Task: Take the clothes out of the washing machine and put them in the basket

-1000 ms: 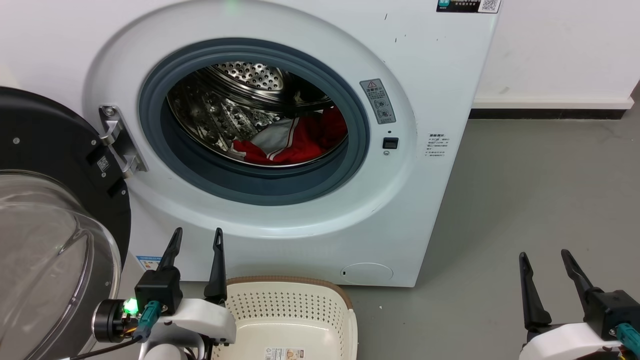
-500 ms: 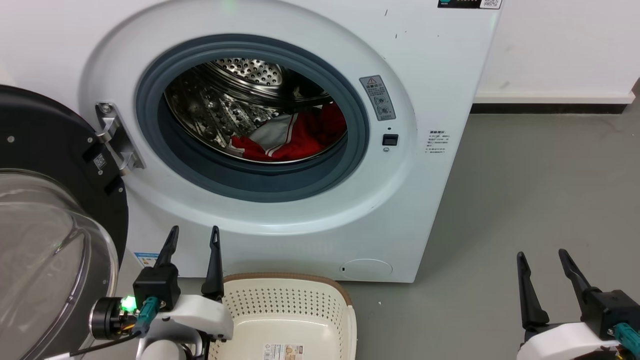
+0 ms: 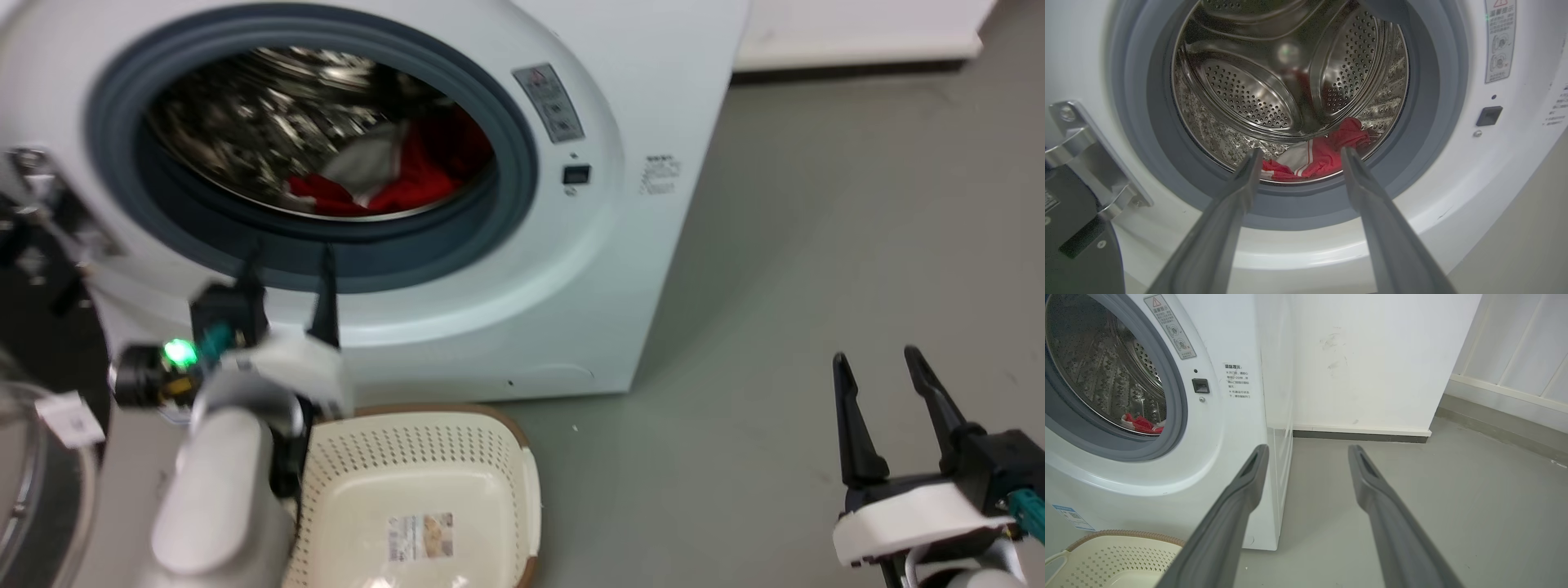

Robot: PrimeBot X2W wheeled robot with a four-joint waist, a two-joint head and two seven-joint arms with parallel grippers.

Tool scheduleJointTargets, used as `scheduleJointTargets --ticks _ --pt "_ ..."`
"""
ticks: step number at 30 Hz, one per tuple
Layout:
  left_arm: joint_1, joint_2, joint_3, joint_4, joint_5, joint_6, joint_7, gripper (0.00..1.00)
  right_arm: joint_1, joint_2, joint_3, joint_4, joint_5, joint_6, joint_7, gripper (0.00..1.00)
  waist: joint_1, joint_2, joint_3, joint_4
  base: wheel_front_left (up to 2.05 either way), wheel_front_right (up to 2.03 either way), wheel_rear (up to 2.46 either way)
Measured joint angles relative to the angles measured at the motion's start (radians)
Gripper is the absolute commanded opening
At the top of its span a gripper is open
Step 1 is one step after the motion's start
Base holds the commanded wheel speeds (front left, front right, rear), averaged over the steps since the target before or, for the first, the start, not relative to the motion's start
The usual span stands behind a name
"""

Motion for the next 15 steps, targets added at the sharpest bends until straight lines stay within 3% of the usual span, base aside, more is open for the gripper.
scheduleJointTargets --ticks 15 --pt "-0.433 0.169 -0.010 0.229 0.038 -0.045 0.263 1.00 -0.150 -0.001 0.066 0.077 0.079 0.000 -0.087 1.00 0.0002 0.0000 0.265 -0.208 0.00 0.00 0.00"
